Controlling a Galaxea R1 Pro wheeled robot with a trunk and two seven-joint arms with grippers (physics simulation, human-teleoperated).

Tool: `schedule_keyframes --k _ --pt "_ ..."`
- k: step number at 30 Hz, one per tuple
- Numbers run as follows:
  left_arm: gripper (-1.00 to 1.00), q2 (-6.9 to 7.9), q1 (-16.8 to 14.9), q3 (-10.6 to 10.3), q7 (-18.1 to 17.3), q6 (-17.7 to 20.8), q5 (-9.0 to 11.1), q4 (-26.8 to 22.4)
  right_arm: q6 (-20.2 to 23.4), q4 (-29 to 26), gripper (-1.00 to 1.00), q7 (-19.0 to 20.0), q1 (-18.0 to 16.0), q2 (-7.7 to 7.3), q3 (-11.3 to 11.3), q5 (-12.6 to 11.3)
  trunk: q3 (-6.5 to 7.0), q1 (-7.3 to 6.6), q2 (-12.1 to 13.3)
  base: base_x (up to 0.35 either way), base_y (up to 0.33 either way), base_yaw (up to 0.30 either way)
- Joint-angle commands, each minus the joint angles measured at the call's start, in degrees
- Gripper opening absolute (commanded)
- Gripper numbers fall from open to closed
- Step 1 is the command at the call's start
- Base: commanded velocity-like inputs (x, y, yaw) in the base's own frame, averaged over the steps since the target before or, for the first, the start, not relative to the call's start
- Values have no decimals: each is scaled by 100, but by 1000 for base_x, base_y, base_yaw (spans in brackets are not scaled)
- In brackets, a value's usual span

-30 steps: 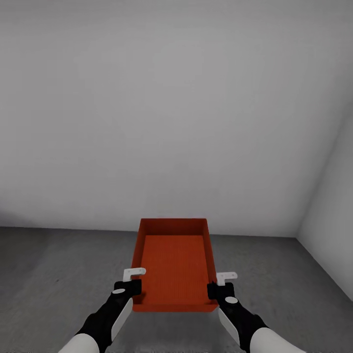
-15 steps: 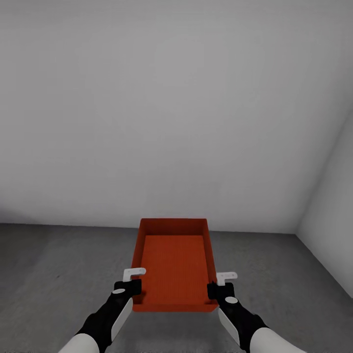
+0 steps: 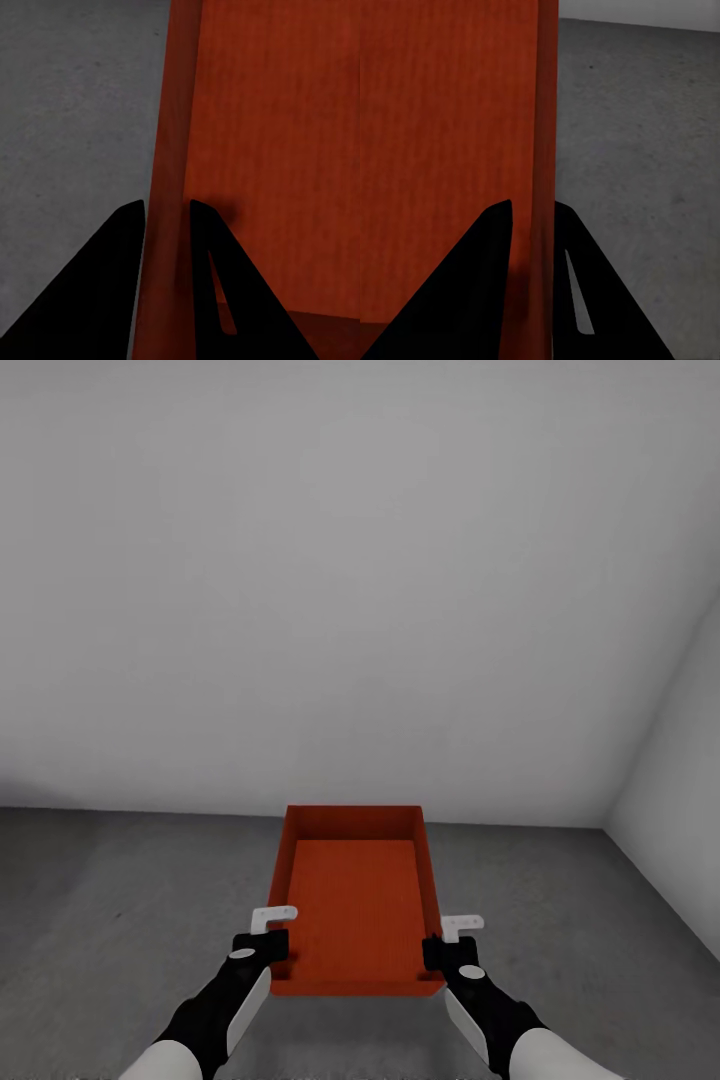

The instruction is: Move the two storage containers from the living room to the garage. In the garage, place one container on the floor and stack the other container on top of it (either order is fine).

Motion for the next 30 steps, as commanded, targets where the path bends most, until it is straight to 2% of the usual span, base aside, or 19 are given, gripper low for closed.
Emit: schedule_keyframes --k 1,30 --pt "-100 142 -4 208 131 -305 -113 -23 -36 17 -100 -60 -6 -18 -103 -89 -35 23 -47 0 0 0" --pt "-100 129 -4 202 144 -301 -122 -6 -37 17 -100 -60 -6 -17 -104 -89 -824 660 -1210 0 0 0"
